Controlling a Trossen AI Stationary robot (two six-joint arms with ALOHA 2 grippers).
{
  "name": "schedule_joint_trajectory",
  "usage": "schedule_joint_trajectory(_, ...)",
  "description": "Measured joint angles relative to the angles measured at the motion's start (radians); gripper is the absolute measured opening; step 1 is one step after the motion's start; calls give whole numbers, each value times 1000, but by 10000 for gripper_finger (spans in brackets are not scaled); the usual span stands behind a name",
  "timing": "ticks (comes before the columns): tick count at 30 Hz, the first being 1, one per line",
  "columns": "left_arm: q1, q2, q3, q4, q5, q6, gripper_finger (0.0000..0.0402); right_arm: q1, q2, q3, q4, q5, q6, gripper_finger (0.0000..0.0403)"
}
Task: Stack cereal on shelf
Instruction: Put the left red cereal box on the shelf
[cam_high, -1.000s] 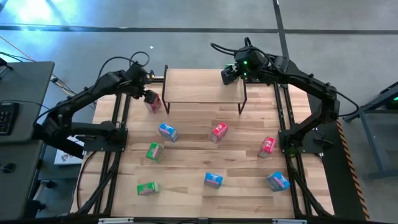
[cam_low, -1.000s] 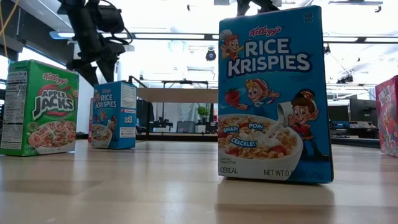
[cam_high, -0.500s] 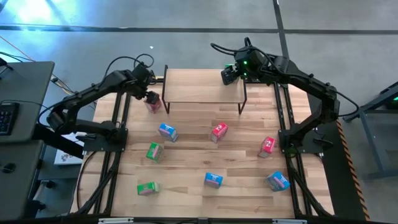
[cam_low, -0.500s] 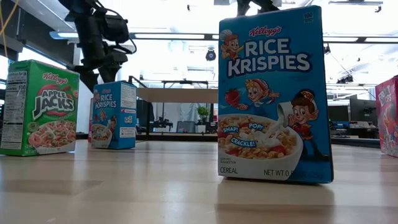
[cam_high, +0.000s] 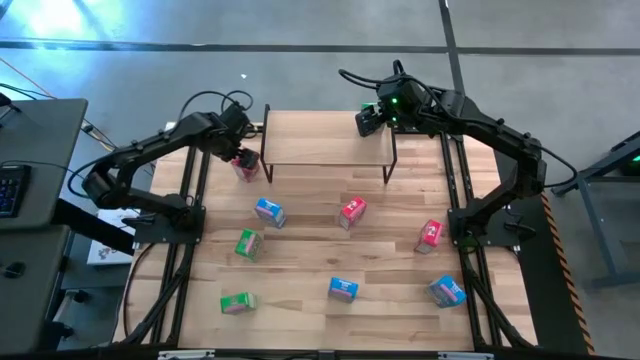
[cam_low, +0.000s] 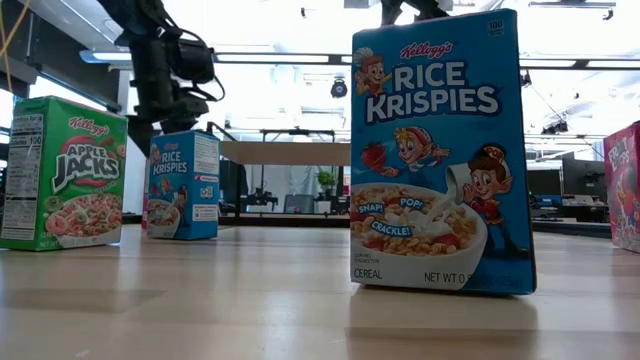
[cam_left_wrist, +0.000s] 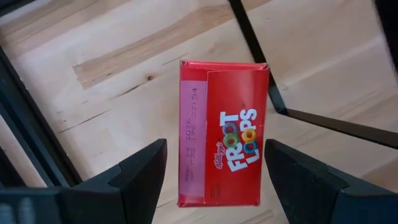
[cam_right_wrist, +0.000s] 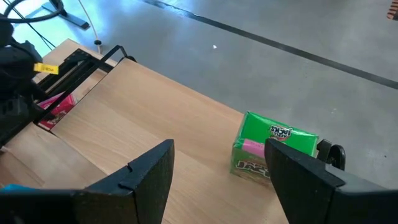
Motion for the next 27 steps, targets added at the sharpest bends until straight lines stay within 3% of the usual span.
schedule_joint_trajectory(19, 0, 23, 0, 0, 9, 7, 160, 0, 0, 0, 0, 0, 0, 243)
schedule_joint_trajectory(27, 0, 13, 0, -50, 55, 34, 149, 0, 0, 0, 0, 0, 0, 243)
